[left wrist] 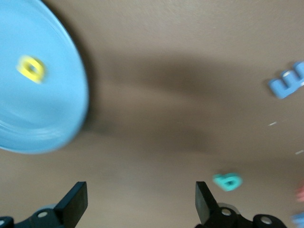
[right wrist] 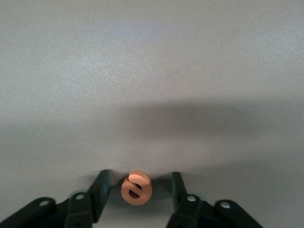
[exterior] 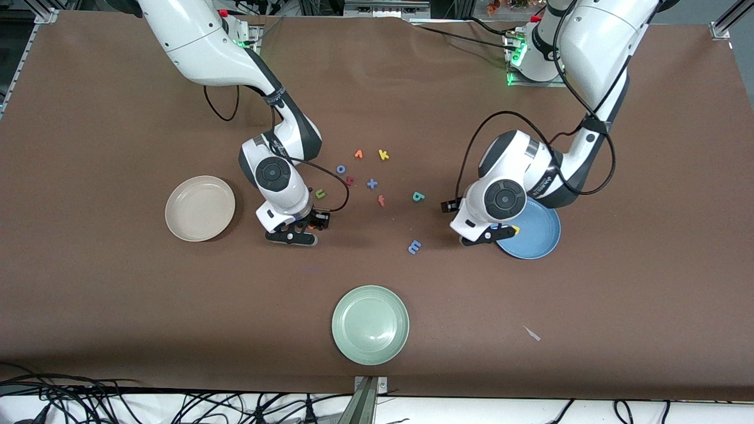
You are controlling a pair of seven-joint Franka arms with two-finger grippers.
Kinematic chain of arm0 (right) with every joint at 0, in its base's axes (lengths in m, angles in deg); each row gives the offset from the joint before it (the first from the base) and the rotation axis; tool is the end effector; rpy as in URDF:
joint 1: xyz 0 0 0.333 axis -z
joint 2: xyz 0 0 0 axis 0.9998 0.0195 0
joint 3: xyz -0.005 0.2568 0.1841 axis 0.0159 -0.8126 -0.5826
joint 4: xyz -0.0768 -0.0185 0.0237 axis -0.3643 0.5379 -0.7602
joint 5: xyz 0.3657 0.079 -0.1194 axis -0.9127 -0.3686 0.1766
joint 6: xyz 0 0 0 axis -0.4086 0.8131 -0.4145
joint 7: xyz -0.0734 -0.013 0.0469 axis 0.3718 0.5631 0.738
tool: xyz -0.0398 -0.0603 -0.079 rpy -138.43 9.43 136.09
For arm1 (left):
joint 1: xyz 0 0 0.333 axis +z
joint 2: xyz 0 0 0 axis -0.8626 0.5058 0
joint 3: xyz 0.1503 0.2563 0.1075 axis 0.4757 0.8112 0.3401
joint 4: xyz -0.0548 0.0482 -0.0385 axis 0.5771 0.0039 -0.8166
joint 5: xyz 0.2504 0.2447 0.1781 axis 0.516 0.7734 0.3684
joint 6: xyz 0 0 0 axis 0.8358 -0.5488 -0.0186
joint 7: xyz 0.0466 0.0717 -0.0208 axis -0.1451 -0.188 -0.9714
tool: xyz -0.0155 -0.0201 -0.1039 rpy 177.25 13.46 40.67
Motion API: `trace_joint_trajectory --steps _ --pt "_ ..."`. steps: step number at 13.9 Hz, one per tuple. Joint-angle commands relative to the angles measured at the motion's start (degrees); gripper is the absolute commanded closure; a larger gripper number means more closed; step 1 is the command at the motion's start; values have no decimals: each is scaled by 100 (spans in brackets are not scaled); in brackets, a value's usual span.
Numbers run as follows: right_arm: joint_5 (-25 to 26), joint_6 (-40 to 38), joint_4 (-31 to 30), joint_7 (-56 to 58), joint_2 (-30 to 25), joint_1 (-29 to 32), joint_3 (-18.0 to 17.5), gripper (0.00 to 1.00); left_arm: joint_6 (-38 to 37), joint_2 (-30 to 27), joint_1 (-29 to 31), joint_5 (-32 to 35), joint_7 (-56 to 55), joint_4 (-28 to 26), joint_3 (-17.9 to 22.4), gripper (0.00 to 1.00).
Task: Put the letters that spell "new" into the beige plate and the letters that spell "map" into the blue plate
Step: 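Drop the orange e on the cream plate while the left gripper reaches the teal b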
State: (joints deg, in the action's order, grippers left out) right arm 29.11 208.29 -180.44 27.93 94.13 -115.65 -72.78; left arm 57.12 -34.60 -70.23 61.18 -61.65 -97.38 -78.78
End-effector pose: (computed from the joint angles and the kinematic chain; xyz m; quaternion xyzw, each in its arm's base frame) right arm 0.5757 0.3326 0.1755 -0.9984 0.0532 -0.0163 0.0120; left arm 0.5823 -0.2980 0.2516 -0.9745 -0.1543 0.1626 0.0126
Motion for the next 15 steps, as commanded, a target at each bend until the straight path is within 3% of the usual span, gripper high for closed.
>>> trace_joint_trajectory --steps 1,7,11,12,15 --pt "42 115 74 -98 110 -39 7 53 613 103 -150 -176 -1180 -276 -65 0" --pt "50 123 74 -98 119 -48 7 72 2397 341 -862 -176 -3275 -917 -65 3" --pt "33 141 127 -2 110 -39 7 80 2443 288 -863 -167 -3329 -1068 -65 29" --pt "24 -59 284 43 75 4 7 81 2443 289 -863 -167 -3329 -1077 -65 36" --pt "-29 -1298 514 674 -345 198 25 83 2461 315 -828 -167 -3321 -1112 -65 45"
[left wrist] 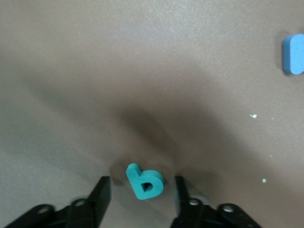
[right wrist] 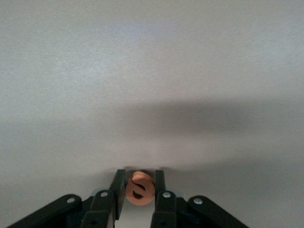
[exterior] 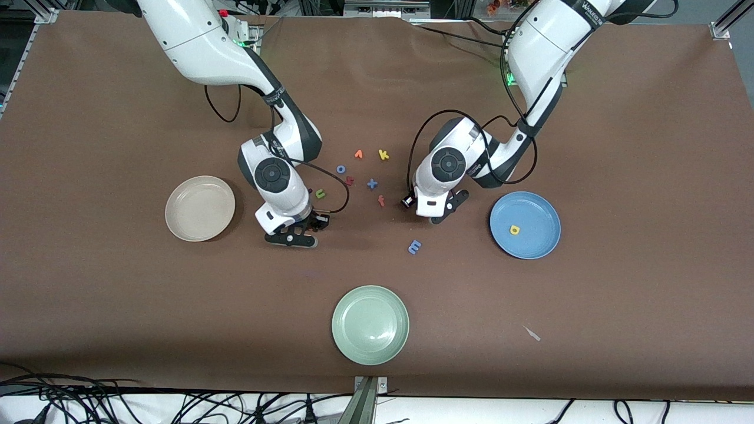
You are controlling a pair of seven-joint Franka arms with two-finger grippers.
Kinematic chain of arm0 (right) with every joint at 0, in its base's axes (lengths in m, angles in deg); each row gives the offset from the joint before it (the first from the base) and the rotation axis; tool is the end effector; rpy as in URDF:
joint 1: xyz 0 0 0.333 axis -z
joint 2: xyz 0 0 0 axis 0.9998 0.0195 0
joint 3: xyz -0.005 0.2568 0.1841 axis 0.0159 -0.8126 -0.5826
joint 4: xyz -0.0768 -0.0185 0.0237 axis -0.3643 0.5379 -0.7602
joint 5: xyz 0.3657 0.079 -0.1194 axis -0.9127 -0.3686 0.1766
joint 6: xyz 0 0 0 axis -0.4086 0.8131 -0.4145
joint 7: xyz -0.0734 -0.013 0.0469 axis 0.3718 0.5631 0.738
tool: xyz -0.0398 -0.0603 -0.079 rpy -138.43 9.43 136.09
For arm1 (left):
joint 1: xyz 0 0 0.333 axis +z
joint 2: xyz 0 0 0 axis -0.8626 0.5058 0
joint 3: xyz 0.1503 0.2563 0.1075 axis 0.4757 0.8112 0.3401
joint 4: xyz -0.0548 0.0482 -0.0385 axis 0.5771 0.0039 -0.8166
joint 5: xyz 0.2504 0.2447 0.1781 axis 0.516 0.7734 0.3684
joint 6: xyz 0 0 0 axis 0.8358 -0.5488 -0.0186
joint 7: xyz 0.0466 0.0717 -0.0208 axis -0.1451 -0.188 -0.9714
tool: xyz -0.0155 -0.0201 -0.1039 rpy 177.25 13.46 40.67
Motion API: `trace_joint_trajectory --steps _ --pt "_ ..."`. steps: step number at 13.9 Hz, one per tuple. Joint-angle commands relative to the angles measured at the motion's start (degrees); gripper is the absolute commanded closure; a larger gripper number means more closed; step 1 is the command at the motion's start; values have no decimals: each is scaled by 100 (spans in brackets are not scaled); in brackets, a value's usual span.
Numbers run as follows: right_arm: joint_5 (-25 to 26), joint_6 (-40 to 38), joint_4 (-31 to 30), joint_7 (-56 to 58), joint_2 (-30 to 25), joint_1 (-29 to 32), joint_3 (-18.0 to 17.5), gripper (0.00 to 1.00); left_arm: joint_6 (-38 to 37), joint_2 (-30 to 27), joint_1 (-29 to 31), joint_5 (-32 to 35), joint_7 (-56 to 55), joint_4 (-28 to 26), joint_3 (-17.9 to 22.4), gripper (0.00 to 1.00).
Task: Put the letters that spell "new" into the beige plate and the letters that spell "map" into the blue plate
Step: 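Drop the orange e on the cream plate while the left gripper reaches the teal b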
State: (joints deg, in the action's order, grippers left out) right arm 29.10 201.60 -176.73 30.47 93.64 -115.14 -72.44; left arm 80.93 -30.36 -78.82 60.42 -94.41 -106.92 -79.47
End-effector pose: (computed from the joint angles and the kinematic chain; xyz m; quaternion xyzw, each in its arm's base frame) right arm 0.5907 0.3281 0.1968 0.9992 -0.0392 0.0004 0.0037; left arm 0.5097 -0.3888 0.1695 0.9220 0.3693 -0.1156 0.0155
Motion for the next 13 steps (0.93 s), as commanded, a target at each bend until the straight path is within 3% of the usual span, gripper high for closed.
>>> trace_joint_trajectory --steps 1,4,5,7,9,13 --pt "-29 -754 -32 613 -498 164 61 83 79 -118 48 -91 -45 -150 -5 55" --pt "-29 -406 -1075 1412 -1235 174 359 83 71 -127 48 -91 -45 -141 4 86" --pt "-29 -47 -1627 1763 -1578 182 473 83 71 -127 48 -91 -53 -132 4 91" --pt "-37 508 -2464 2457 -2045 182 824 83 -8 -170 57 -91 -45 -80 4 94" --pt "-46 563 -2792 3038 -2283 182 1123 83 -270 -363 92 -56 17 17 30 95" --pt "-90 581 -3215 4269 -2513 182 1765 82 -1606 -680 592 15 1007 430 22 96"
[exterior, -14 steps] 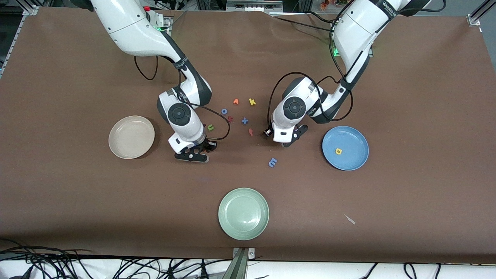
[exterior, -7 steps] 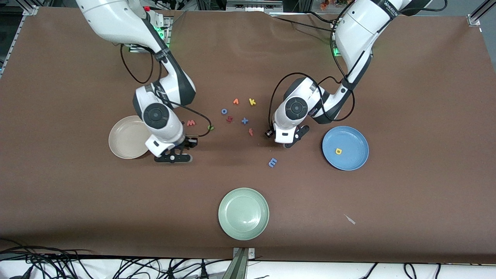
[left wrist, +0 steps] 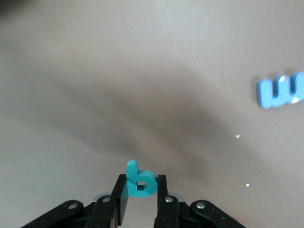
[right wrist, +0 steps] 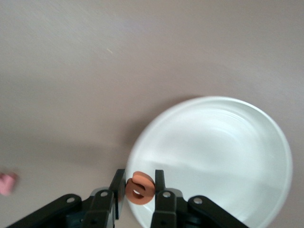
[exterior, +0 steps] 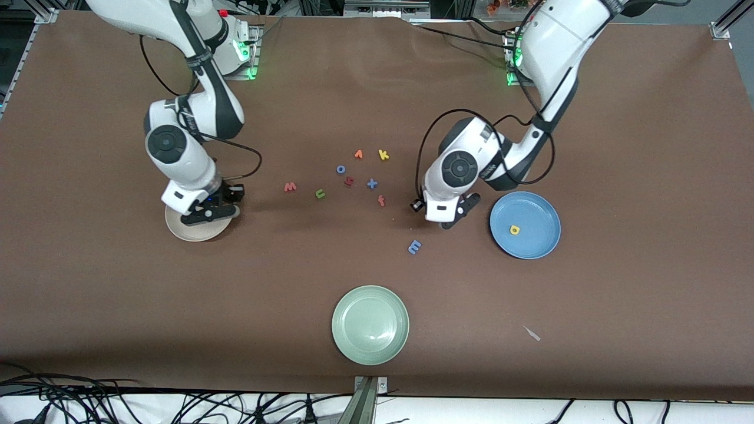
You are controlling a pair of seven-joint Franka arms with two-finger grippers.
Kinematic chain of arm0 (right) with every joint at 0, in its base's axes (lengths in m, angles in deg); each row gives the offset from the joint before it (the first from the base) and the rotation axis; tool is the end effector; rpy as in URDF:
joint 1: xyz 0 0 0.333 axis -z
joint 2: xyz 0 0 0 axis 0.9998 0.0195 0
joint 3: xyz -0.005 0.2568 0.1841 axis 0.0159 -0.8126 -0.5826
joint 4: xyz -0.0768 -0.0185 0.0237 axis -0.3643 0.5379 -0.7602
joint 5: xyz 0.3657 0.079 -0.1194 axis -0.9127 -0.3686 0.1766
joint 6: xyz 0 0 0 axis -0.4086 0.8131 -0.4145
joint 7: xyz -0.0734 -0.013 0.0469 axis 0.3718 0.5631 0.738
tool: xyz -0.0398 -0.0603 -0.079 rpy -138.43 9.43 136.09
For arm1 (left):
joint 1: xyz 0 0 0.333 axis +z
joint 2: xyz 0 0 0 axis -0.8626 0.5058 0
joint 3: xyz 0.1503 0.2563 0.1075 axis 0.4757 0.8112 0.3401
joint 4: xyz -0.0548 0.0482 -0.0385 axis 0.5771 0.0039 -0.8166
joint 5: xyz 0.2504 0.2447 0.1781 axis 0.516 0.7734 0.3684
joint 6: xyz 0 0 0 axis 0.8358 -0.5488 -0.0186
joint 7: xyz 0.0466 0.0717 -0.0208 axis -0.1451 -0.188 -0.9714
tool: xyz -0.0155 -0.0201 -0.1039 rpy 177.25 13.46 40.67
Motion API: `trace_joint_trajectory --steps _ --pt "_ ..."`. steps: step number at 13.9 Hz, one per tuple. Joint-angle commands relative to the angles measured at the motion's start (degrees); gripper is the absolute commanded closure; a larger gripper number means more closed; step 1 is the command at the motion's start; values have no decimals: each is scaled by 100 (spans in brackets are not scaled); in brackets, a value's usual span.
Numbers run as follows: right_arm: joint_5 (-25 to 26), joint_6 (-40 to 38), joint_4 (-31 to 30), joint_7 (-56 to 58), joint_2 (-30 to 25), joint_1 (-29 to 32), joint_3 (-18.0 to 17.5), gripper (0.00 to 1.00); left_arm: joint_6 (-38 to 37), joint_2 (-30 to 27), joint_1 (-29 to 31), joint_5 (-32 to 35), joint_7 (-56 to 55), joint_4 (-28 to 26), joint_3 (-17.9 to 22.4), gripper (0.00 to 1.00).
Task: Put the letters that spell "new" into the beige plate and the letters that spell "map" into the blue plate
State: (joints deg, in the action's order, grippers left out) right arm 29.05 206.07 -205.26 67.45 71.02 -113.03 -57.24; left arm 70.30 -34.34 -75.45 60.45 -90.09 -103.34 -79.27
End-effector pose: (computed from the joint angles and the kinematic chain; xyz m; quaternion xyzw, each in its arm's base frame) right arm 0.5422 0.1162 0.2520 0.9884 0.1433 -0.0078 0.0493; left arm 0.5430 -0.3570 0.2225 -0.9270 -0.3543 0.1226 0.0058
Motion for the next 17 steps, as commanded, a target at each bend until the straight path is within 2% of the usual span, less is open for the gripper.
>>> trace_joint_trajectory --steps 1,2,3,4,6,8,10,15,16,17 --pt "-111 134 -353 713 -189 -28 324 81 -693 -360 405 21 830 107 1 96" --pt "-137 134 -335 723 -84 15 351 70 -886 -431 572 21 1215 134 10 96" --pt "-294 134 -318 714 13 68 351 39 -1062 -484 756 21 1619 134 10 96" --pt "-513 117 -274 688 66 77 351 0 -1186 -528 949 21 2006 125 19 96" --pt "-647 -76 -133 609 31 51 316 0 -1248 -502 1266 169 2649 47 45 96" --pt "-647 -645 243 76 13 42 89 0 -1257 -493 1775 355 3403 -59 10 96" --pt "-647 -981 551 -732 31 16 -227 0 -1240 -458 1952 372 3907 -199 27 95" --pt "-647 -833 956 -2956 355 -54 -1212 0 -775 -326 2138 865 4119 -700 19 91" --pt "-639 -702 1009 -3386 435 -63 -1352 0 -730 -326 2138 873 4137 -727 27 81" --pt "-647 -553 1036 -3669 540 -63 -1458 0 -730 -326 2138 865 4146 -719 19 55"
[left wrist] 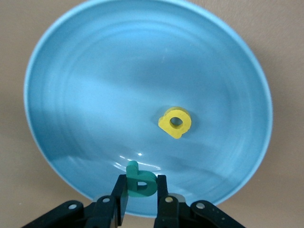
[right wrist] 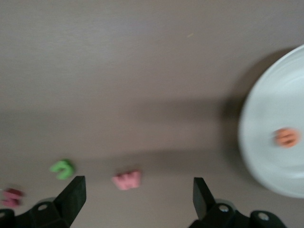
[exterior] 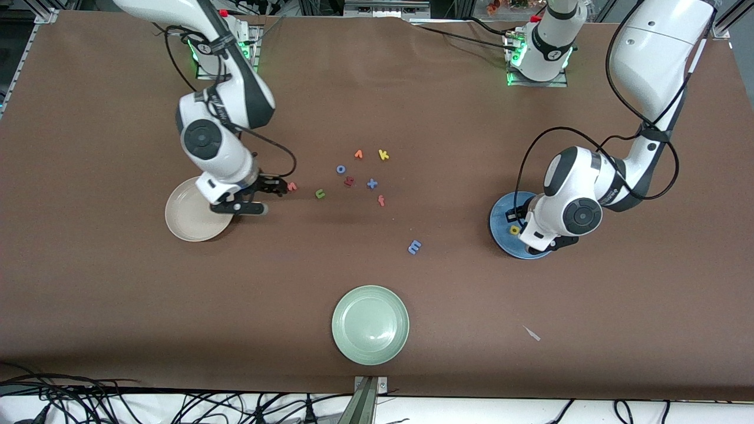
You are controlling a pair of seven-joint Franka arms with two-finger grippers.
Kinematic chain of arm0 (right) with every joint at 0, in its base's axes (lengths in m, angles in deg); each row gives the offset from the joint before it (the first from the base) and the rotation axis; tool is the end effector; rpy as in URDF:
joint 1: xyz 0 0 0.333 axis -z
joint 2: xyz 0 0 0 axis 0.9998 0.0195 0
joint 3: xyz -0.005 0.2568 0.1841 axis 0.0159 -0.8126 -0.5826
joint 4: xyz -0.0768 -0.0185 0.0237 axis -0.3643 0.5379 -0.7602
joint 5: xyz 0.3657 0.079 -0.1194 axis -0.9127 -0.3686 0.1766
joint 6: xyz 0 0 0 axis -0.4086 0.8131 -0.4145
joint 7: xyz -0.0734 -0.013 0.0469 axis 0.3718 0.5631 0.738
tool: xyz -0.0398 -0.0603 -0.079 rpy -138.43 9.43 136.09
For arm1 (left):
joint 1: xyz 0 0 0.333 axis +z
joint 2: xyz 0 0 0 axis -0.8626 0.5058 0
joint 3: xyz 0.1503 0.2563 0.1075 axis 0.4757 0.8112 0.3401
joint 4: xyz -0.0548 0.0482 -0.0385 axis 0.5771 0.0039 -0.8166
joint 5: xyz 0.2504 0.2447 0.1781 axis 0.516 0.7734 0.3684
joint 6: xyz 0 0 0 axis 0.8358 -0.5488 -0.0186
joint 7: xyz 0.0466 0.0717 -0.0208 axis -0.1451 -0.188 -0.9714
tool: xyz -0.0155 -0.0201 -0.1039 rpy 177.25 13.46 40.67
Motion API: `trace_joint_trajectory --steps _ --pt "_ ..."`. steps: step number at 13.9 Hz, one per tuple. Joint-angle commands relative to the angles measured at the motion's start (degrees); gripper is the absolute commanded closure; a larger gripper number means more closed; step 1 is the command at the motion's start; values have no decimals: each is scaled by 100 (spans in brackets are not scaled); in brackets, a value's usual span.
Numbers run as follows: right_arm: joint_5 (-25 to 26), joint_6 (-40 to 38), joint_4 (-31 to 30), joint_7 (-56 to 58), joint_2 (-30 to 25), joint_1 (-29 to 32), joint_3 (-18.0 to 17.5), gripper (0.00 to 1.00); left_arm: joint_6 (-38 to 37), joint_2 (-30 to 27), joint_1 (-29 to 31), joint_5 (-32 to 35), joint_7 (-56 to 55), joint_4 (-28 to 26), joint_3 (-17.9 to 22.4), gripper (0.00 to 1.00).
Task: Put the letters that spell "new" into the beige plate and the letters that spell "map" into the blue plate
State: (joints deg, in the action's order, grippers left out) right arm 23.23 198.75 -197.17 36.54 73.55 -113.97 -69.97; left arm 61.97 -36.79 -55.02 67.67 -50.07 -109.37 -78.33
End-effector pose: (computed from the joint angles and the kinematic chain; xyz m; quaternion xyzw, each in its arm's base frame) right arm 0.5274 0.2553 0.2685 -0.9982 0.0488 0.0347 0.0009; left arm 0.5869 -0.1267 0.1975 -0.9721 -0.1473 0.1783 0.0381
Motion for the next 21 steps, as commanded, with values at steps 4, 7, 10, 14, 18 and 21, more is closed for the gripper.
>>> trace_joint_trajectory --steps 4,7,10,14,18,21 --pt "-39 584 287 -1702 585 -372 -362 0 -264 -213 42 142 144 164 -119 0" --pt "-30 752 560 -2082 972 -523 -362 0 -529 -231 -99 133 92 814 -416 0" --pt "40 919 657 -2373 1184 -681 -362 0 -539 -91 -397 107 127 1333 -655 0" --pt "76 963 657 -2356 1263 -682 -344 0 -477 637 -1091 116 564 2378 -629 0" --pt "111 1025 561 -2347 1298 -690 -344 2 126 1130 -1435 186 1303 2759 -594 0" --pt "111 1059 368 -2242 1193 -690 -344 9 734 1587 -1882 860 1445 2767 -533 0"
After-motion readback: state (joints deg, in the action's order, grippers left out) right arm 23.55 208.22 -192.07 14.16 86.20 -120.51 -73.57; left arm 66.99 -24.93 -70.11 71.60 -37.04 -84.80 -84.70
